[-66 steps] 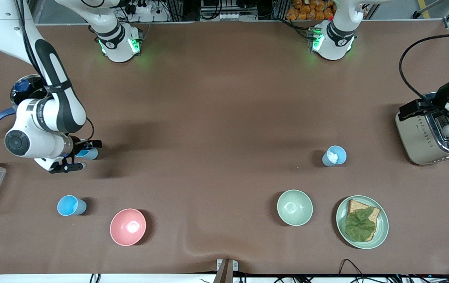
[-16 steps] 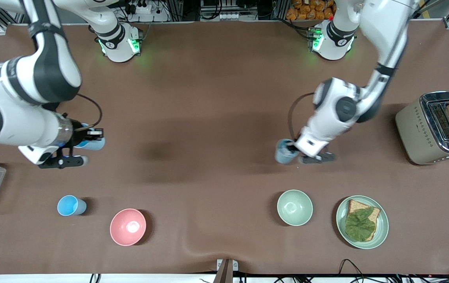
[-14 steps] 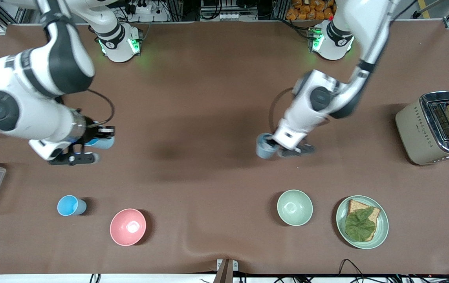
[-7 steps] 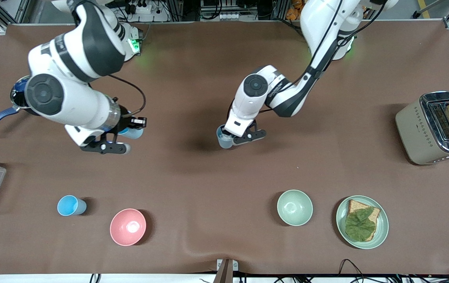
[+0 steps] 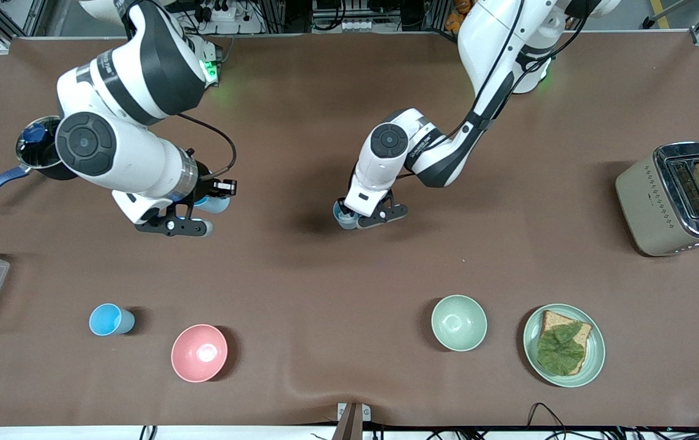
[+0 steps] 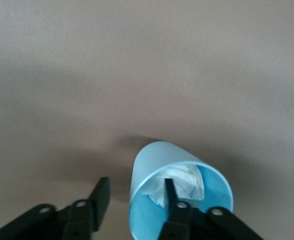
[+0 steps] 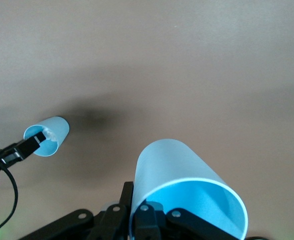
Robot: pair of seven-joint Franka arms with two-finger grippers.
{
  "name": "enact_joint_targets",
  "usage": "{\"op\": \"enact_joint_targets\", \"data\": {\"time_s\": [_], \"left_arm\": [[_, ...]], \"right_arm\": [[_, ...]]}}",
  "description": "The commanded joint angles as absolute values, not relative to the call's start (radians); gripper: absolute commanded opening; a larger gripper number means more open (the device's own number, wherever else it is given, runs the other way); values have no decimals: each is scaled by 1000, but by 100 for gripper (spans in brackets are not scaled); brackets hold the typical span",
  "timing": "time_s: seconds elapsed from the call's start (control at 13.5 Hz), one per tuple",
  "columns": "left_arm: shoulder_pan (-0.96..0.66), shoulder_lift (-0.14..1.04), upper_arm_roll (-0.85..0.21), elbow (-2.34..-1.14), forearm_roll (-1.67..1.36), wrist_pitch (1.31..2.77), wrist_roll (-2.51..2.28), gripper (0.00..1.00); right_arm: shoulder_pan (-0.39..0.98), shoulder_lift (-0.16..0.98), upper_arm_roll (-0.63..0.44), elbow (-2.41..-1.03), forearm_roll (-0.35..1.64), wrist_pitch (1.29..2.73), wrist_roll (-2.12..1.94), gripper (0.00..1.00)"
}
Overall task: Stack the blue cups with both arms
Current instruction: 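Drop the left gripper's cup into the right cup while the left withdraws, then lower the stacked blue cups onto the table middle with the right gripper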
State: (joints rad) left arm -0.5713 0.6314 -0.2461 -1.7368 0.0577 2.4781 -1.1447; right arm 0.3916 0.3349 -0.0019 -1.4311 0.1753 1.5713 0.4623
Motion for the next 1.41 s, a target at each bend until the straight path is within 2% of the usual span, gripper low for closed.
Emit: {"op": "enact_joint_targets", "data": {"time_s": [0.0,0.3,0.44,0.67,0.81,0.96,1.19,1.33], "left_arm": [[-546,514,-242,-1709,84,2317,-1174,100],[-453,352,-238,-1675,227,2108,-1120,100],[-352,289,-238,-1671,271,2002,-978,100],[-168,221,-242,-1664,252,1947,-777,100],[-79,180,-250,-1649,229,1916,-654,100],[-14,83,-241,-1640,90,1777,-487,100],[61,60,-239,-1554,61,1666,-340,100],[84,58,-239,-1551,61,1641,-302,100]], "right_arm": [[484,348,-12,-1410,178,1583,479,0],[566,383,-12,-1410,181,1673,459,0],[644,431,-12,-1408,132,1768,430,0],[756,515,-12,-1407,13,1893,440,0],[778,555,-14,-1407,-6,1971,437,0],[807,589,-14,-1407,-37,2002,439,0],[845,623,-14,-1407,-41,2040,513,0],[862,641,-14,-1407,-64,2069,546,0]]}}
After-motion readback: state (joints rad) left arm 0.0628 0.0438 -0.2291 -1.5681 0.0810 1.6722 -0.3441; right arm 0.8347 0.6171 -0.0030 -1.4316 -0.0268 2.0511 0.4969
